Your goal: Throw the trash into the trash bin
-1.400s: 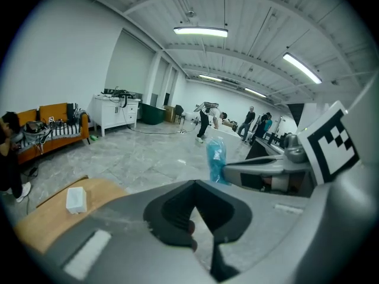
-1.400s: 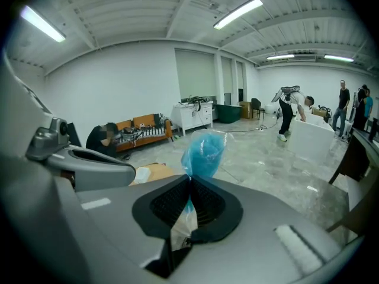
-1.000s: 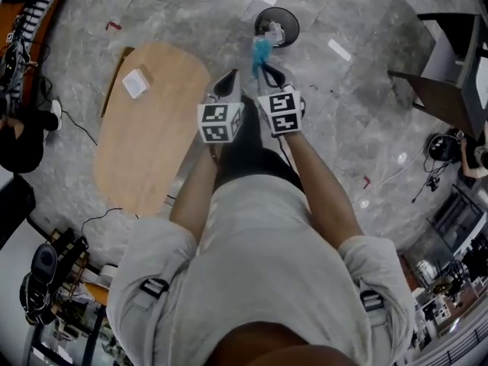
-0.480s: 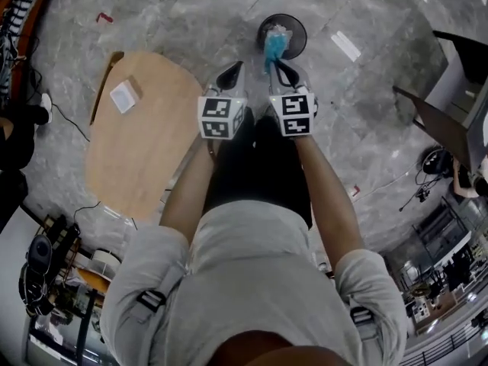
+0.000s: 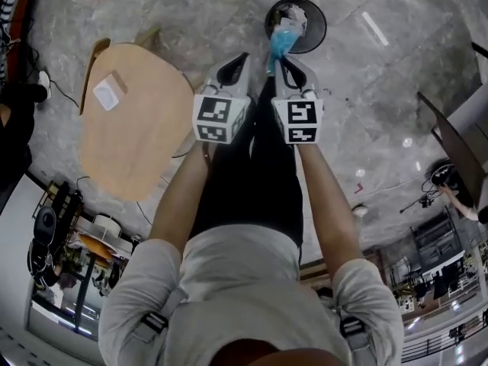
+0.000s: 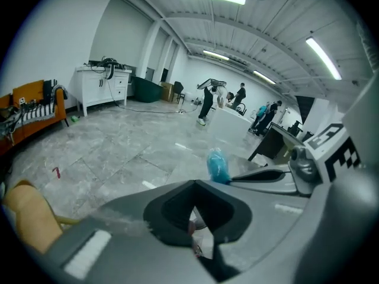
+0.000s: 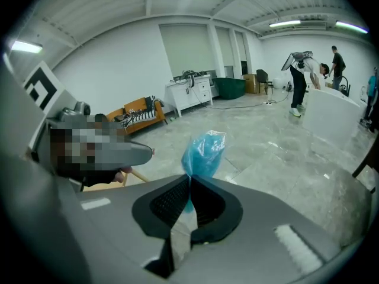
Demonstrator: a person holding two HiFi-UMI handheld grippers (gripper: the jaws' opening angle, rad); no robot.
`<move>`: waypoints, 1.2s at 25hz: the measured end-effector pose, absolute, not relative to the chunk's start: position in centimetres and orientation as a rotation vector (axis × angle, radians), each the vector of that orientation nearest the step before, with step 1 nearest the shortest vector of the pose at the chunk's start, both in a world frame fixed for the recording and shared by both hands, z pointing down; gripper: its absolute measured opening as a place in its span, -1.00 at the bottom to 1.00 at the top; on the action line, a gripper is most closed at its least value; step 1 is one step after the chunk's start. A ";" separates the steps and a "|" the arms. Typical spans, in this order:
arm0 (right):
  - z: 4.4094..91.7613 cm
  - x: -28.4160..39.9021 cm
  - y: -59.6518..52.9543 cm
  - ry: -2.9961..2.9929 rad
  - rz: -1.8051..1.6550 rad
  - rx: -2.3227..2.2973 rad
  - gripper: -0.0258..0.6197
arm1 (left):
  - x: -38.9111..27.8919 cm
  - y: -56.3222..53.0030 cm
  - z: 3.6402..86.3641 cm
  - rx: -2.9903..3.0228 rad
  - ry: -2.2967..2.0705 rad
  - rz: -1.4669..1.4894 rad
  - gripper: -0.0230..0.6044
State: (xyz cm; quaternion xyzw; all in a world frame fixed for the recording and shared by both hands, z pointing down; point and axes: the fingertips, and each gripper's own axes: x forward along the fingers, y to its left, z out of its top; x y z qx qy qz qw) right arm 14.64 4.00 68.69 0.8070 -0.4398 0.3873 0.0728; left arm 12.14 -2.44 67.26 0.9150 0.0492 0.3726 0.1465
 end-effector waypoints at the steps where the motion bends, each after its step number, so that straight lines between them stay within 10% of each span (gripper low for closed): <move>1: 69.6 14.8 3.9 -1.327 1.167 2.413 -0.86 | 12.2 -2.5 68.3 2.616 0.122 1.084 -0.87; 30: 98.1 22.7 9.3 -1.109 1.505 2.313 -0.65 | 17.6 2.3 92.6 2.531 0.270 1.200 -0.86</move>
